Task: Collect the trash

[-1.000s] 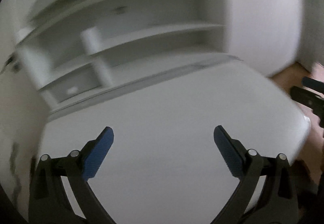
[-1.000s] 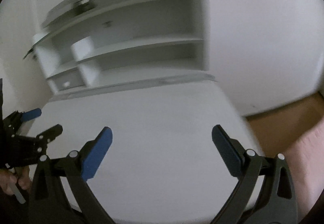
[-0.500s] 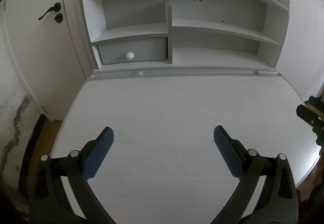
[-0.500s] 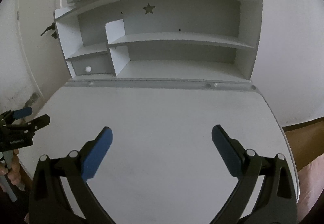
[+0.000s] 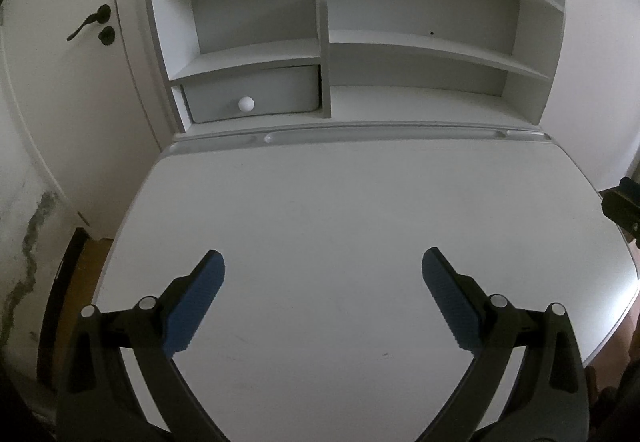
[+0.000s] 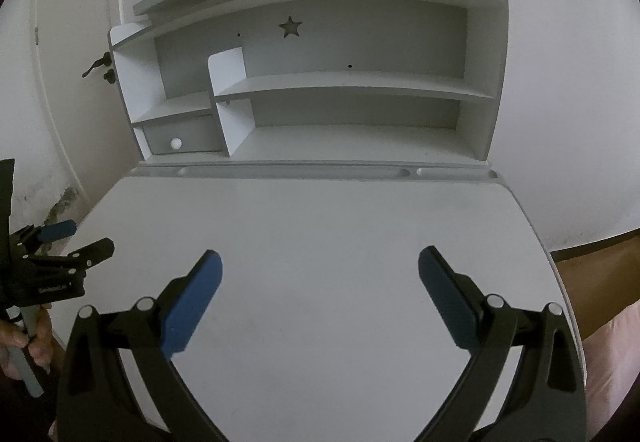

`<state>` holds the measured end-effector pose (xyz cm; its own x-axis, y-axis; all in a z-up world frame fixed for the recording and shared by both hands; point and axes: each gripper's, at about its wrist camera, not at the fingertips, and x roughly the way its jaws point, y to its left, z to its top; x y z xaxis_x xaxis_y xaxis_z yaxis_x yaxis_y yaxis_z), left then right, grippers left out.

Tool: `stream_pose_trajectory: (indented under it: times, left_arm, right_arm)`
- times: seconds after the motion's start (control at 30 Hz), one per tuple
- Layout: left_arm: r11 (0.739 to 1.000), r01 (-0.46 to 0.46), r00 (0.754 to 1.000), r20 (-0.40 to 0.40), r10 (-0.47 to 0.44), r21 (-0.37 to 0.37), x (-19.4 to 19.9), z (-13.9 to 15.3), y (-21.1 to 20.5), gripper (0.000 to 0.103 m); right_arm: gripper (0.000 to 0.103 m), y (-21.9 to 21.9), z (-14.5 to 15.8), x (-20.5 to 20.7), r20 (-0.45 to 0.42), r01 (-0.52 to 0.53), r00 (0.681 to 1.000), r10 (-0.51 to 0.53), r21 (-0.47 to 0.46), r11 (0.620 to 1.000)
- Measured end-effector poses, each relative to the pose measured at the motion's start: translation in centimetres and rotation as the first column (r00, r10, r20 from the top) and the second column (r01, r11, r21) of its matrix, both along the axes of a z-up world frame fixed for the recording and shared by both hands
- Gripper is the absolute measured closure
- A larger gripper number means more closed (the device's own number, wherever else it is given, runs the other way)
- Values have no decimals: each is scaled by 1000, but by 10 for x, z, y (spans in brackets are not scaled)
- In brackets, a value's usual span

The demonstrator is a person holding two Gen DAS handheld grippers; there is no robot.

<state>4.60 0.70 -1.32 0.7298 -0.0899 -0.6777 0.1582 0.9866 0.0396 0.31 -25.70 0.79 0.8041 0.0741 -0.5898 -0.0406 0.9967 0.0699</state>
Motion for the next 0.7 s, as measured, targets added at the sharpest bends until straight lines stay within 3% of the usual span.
stream_pose_trajectory:
  times: [0.7]
  left_arm:
    - [1000,-2,1000,-3,2,6,2,-4,3,7]
  right_arm:
    - [8,-3,-5,-1,-16,-2,1000,2,0,1000]
